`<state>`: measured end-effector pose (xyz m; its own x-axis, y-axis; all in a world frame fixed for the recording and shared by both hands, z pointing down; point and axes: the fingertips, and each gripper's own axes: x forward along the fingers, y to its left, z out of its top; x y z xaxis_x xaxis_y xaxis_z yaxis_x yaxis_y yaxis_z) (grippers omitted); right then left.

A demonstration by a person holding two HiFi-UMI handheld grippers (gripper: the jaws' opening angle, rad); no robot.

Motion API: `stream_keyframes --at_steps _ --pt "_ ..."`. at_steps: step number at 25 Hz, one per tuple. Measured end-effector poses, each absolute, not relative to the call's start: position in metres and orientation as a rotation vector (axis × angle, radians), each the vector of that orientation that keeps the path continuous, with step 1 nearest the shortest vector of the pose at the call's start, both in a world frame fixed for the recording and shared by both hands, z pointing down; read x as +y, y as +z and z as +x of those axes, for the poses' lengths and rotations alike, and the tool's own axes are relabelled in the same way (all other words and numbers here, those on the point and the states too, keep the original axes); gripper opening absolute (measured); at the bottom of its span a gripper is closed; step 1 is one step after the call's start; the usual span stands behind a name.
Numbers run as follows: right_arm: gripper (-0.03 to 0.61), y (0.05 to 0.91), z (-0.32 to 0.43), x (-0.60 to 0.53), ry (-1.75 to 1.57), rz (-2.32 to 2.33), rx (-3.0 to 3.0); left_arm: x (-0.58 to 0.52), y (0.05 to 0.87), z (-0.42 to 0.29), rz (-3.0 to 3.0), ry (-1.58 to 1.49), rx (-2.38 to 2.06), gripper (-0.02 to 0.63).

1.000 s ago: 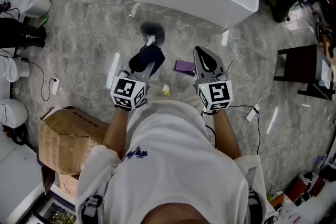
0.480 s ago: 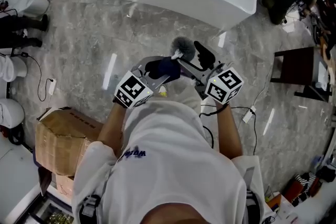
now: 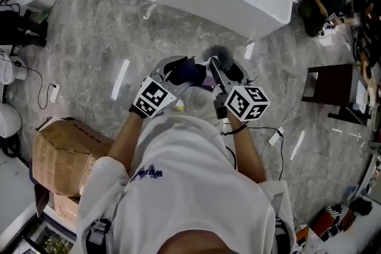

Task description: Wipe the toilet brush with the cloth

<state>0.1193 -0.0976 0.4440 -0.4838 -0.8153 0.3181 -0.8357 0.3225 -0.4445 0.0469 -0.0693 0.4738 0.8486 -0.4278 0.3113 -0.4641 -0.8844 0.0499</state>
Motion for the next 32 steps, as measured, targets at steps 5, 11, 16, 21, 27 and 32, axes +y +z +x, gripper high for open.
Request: stream_keyframes --at_steps 5,11,16,21,27,32 --pt "0.178 0.446 0.141 -0.101 1.047 1.737 -2.48 -0.093 0.459 0.02 2.897 0.408 -0.973 0.256" --pt "0.129 0.437 0.124 -0.1 0.996 1.72 -2.582 -0.1 0.44 0.022 2.886 0.292 -1.059 0.115" --pt "0.091 0.434 0.113 -0.099 0.947 1.7 -2.625 -0.106 0.433 0.023 3.015 0.395 -1.337 0.118" --pt "0.085 0.43 0.114 -0.1 1.003 1.709 -2.647 -0.108 0.451 0.028 3.06 0.494 -1.333 0.146" --pt "0.074 0.426 0.105 -0.096 1.086 1.652 -2.69 -0.11 0.46 0.045 3.1 0.503 -1.194 0.24" --pt "0.051 0.427 0.102 -0.093 1.043 1.615 -2.698 -0.108 0.475 0.063 3.219 0.607 -1.008 0.313"
